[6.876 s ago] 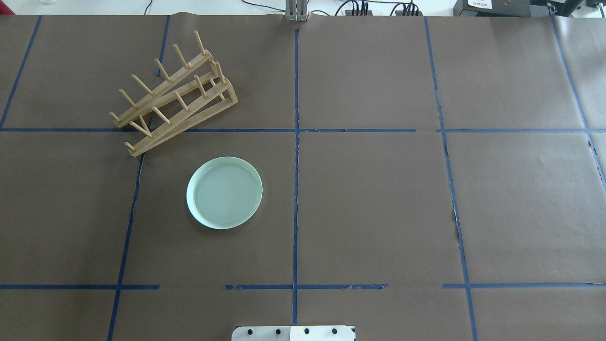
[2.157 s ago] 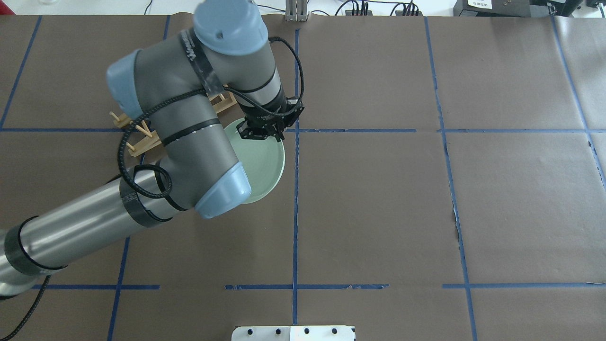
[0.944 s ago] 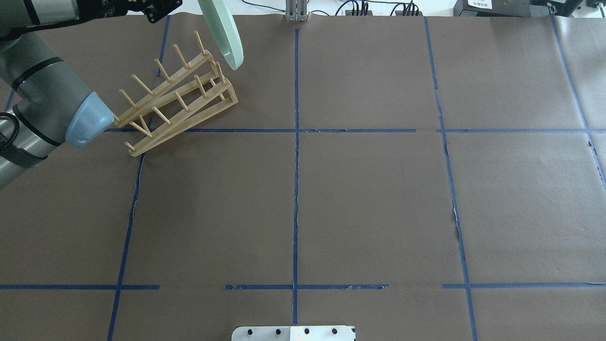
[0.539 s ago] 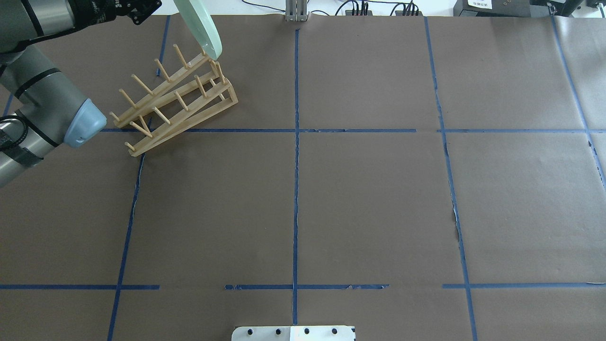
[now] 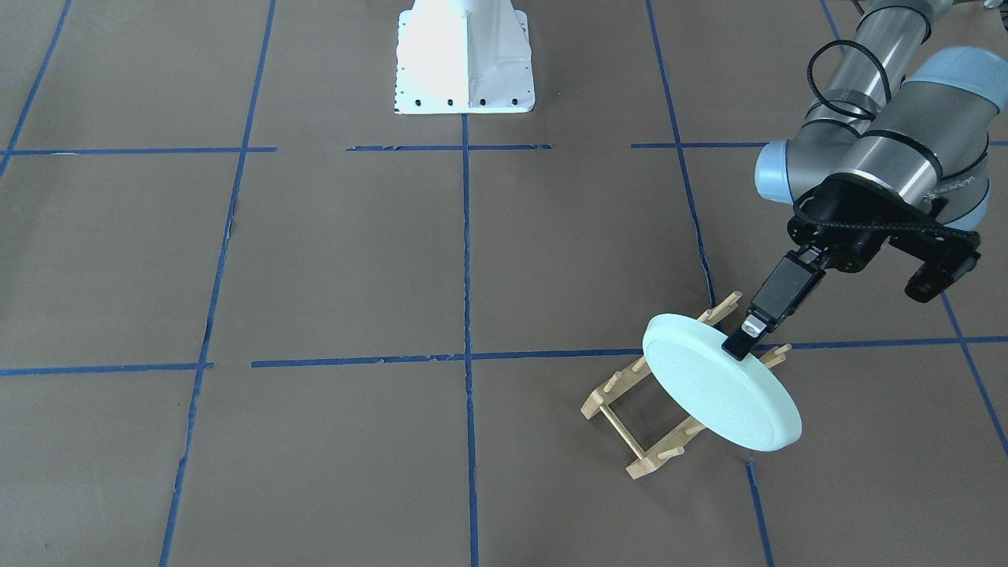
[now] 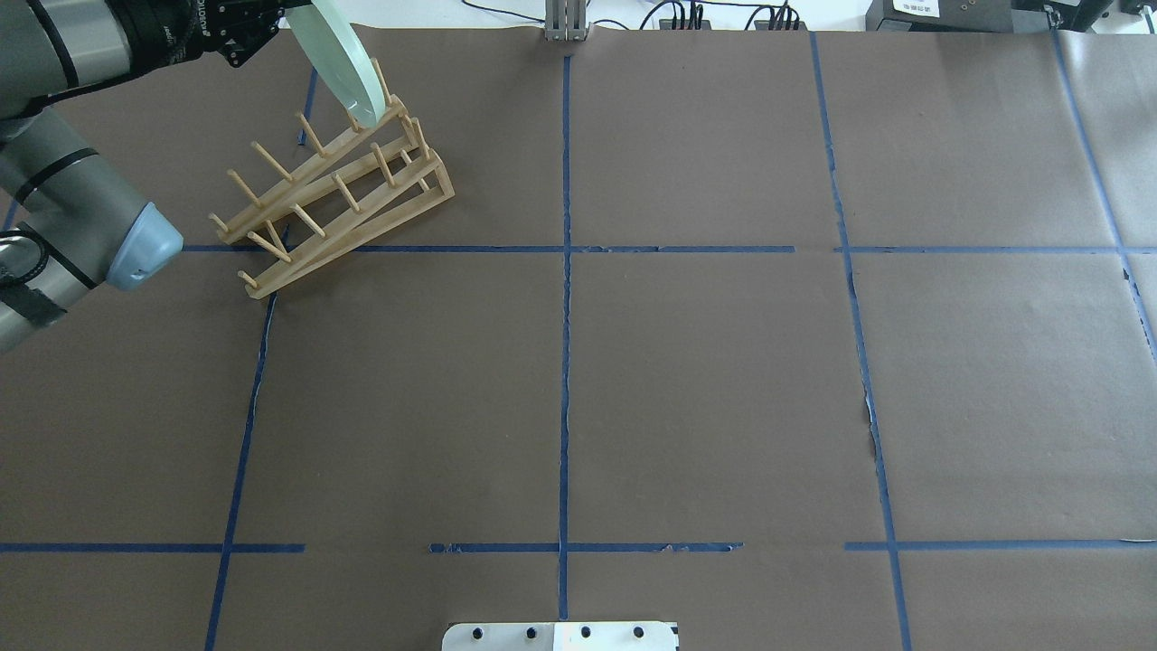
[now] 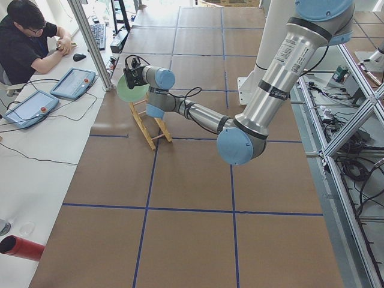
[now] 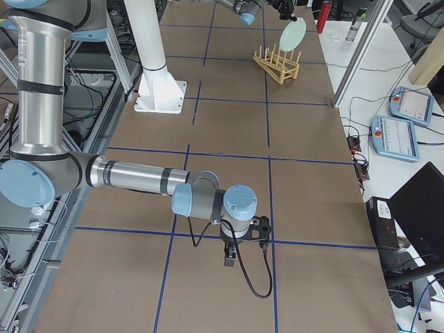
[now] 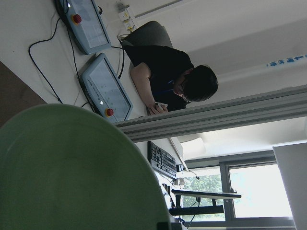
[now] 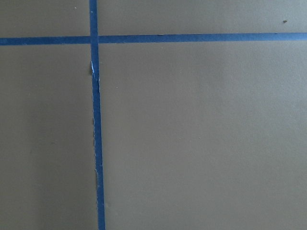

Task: Place plate on rack
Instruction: 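Lower the upright plate with the left gripper into a rack slot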

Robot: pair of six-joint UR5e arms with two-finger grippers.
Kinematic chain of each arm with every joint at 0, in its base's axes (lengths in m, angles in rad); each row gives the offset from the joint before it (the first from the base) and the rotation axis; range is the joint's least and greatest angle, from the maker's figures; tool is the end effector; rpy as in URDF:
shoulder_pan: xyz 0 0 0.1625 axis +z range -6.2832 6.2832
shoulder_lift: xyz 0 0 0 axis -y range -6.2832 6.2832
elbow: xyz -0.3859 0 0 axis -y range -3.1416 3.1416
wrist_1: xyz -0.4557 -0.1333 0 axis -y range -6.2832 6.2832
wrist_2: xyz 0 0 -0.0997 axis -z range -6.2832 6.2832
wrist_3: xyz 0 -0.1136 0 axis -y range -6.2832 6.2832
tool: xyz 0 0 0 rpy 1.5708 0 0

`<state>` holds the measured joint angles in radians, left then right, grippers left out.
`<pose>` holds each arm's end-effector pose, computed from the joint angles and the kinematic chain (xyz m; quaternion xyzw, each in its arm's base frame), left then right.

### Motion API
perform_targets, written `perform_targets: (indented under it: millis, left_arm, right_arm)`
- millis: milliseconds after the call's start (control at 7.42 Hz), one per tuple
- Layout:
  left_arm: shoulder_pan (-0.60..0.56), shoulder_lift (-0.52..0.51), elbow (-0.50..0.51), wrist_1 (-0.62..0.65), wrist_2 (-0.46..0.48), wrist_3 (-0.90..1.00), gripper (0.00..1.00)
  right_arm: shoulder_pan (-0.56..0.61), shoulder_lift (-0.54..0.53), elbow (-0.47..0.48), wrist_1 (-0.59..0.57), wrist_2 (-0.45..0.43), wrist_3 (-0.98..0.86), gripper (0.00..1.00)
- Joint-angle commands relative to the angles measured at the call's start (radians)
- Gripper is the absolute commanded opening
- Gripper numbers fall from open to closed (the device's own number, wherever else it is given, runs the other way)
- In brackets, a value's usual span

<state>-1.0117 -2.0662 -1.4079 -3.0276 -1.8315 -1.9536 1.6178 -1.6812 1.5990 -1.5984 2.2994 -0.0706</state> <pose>0.2830 -0.6484 0.2321 0.1618 0.7606 -0.3207 0.5408 0.0812 -0.4982 0.6786 -0.0303 -0.3582 0.0085 0.9331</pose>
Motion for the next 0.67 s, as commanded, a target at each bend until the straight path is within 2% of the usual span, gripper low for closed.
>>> perform_targets:
  millis: [0, 539]
  left_arm:
    - [-0.002, -0.002, 0.007, 0.003, 0.001, 0.001, 0.0]
    - [-0.024, -0.04, 0.015, 0.009, 0.0, -0.004, 0.0]
  right_arm:
    - [-0.001, 0.0, -0.001, 0.0, 0.0, 0.0, 1.0]
    - [0.001, 0.0, 0.001, 0.0, 0.0, 0.0, 1.0]
